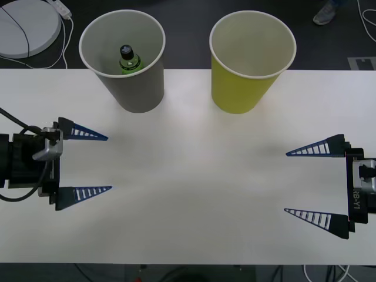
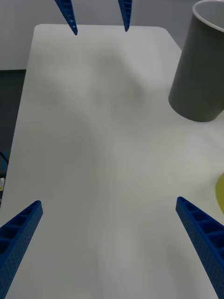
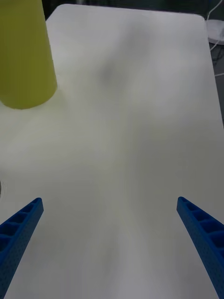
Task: Put the can into the green bin and the plastic bottle into the gray bin
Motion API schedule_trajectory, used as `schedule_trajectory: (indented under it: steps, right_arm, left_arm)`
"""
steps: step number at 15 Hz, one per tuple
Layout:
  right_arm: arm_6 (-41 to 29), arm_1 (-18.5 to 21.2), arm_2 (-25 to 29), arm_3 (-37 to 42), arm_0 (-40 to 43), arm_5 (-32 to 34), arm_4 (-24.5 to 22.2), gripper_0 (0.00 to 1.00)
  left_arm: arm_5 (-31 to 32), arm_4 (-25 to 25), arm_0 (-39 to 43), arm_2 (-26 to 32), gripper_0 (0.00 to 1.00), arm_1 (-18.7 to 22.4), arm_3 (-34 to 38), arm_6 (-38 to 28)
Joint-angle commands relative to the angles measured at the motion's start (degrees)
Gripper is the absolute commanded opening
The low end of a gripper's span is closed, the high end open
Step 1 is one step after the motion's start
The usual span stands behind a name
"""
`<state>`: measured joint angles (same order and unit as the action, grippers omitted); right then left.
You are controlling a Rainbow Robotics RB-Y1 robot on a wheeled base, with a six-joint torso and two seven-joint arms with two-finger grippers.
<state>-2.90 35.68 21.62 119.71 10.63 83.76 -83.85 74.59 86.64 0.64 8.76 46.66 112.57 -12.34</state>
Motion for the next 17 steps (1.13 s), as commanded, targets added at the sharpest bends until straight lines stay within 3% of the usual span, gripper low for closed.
schedule_trajectory:
  steps: [1, 10, 17]
  right_arm:
    - [0.0, 0.0, 0.0, 0.0, 0.0, 0.0, 0.0, 1.0]
    - [0.0, 0.0, 0.0, 0.0, 0.0, 0.0, 0.0, 1.0]
    - [0.0, 0.0, 0.0, 0.0, 0.0, 0.0, 0.0, 1.0]
  left_arm:
    - [0.1, 2.1, 0.0, -0.4, 1.0, 0.4, -0.1, 0.2]
    - [0.6, -1.6, 0.0, -0.1, 1.0, 4.8, 1.6, -0.9]
    - [0.6, -2.0, 0.0, -0.1, 1.0, 5.1, 2.0, -0.6]
